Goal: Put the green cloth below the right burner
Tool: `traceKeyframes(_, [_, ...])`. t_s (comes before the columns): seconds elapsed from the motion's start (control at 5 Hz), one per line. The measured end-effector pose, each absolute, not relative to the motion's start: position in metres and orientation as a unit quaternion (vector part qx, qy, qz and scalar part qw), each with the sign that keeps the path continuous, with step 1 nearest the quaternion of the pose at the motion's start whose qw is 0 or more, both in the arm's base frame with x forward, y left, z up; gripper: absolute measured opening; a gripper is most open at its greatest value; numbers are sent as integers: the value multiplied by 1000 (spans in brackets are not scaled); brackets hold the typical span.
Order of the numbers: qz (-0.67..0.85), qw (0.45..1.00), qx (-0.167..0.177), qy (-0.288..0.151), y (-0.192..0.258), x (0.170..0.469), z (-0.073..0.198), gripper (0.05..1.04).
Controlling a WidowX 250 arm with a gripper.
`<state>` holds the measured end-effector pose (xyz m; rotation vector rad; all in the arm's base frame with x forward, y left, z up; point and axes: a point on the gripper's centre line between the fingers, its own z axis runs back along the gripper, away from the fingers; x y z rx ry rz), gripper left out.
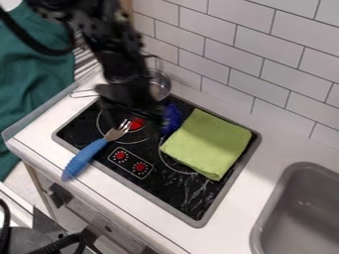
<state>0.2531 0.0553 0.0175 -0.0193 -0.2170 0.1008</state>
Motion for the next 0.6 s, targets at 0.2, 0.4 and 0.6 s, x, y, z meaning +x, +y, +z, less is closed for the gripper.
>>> traceKeyframes(0.2, [43,992,-4,-116,29,279,8,1007])
traceKeyframes(0.4, [-5,995,-3,-104,7,311,-2,1007])
traceKeyframes(0.6, [-22,997,-1,-80,-2,337,-20,1007])
